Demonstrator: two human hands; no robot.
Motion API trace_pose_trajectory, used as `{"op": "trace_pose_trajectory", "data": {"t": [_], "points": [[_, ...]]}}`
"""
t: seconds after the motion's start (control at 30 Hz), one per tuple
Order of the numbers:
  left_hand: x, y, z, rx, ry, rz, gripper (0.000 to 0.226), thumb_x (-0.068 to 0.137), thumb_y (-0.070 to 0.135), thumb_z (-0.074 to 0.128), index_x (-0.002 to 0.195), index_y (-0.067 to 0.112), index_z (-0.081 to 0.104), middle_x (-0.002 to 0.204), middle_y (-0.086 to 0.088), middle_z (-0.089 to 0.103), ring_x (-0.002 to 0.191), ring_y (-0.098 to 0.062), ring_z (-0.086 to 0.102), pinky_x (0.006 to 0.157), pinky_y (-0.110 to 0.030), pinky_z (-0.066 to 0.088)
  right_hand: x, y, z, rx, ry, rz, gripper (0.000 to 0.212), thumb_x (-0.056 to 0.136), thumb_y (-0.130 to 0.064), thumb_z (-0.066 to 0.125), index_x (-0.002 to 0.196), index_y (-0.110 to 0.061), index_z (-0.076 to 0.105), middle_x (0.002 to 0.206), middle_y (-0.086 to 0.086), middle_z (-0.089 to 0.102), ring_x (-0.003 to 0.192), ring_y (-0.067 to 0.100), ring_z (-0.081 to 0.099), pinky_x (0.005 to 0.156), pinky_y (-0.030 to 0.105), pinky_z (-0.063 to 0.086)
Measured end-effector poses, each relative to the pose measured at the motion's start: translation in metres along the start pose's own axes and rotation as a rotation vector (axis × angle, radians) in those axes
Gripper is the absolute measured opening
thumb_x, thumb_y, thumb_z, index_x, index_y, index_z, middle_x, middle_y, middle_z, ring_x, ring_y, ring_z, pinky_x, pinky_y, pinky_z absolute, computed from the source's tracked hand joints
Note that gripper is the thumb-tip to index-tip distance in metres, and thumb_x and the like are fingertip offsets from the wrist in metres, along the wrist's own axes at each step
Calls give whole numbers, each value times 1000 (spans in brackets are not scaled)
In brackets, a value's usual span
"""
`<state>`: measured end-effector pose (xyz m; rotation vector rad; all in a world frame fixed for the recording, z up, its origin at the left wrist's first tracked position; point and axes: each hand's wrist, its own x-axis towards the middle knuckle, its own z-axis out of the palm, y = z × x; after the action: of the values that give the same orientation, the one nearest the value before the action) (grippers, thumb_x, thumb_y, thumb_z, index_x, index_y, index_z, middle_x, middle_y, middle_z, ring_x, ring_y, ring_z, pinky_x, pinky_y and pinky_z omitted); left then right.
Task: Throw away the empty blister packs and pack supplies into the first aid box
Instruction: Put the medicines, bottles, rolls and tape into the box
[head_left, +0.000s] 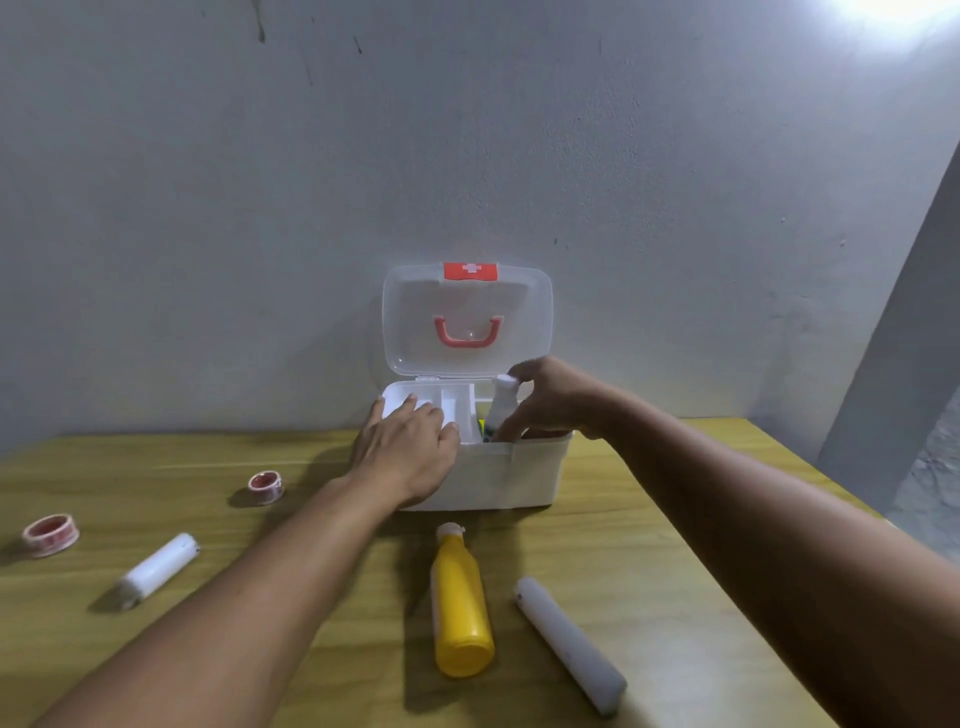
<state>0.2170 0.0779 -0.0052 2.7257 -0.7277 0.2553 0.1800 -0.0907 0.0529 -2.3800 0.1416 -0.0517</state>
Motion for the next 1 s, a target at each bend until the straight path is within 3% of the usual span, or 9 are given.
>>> {"op": "trace_pose_trajectory", "data": {"t": [0.13,0.4,0.47,0.57,0.63,0.73,0.77,0.87,1.0], "points": [[1,-2,2,1,10,-9,44,98,30,22,108,6,57,126,-11,57,132,-26,39,117,-47,16,9,5,2,-89,10,26,32,70,-13,82,97,-2,70,97,16,71,77,23,67,77,39,60],[-1,-5,1,-49,29,14,42,99,33,26,116,8,55,138,-7,51,146,-24,23,120,-45,12,1,7,3,-174,63,-33,35,73,-22,80,101,-3,71,101,13,70,83,22,62,83,42,55],[-2,-9,1,-107,66,35,34,99,33,30,99,10,55,125,-8,56,146,-24,21,118,-45,14,-6,8,0,-255,199,-91,38,74,-24,79,106,-5,69,101,10,71,88,25,65,83,41,56],[-5,-12,1,-161,85,52,29,99,31,34,87,11,51,112,-8,57,146,-23,23,117,-43,16,-33,-1,5,-399,460,-226,20,76,-21,72,93,-12,69,89,5,71,82,25,65,67,32,53],[-6,-14,1,-158,79,62,30,98,30,35,94,8,55,118,-6,58,146,-22,23,118,-42,15,-54,-9,17,-449,348,-192,17,78,-24,69,87,-9,69,84,8,72,75,26,66,63,33,54],[-6,-13,0,-122,55,67,35,99,31,33,108,8,57,134,-5,54,147,-20,20,119,-42,12,-81,-15,49,-206,-113,15,32,81,-30,71,85,0,66,77,17,73,67,30,73,61,42,61],[-5,-12,-1,-106,42,64,36,99,31,32,110,8,57,139,-4,51,148,-20,18,120,-42,12,-85,-13,59,-150,-191,59,34,79,-34,73,80,-2,63,74,17,73,64,30,73,58,42,61],[-5,-11,-1,-57,10,54,40,100,32,28,116,9,57,146,-4,45,148,-19,16,120,-42,10,-86,-9,81,-188,-184,56,41,71,-44,78,64,-13,52,62,10,66,56,29,68,57,39,61],[-3,-10,-1,-33,-22,26,44,100,34,24,118,8,55,142,-7,48,148,-20,16,120,-43,12,-89,-8,76,-110,-180,126,34,61,-36,84,60,-15,57,55,2,61,46,19,63,55,31,59]]}}
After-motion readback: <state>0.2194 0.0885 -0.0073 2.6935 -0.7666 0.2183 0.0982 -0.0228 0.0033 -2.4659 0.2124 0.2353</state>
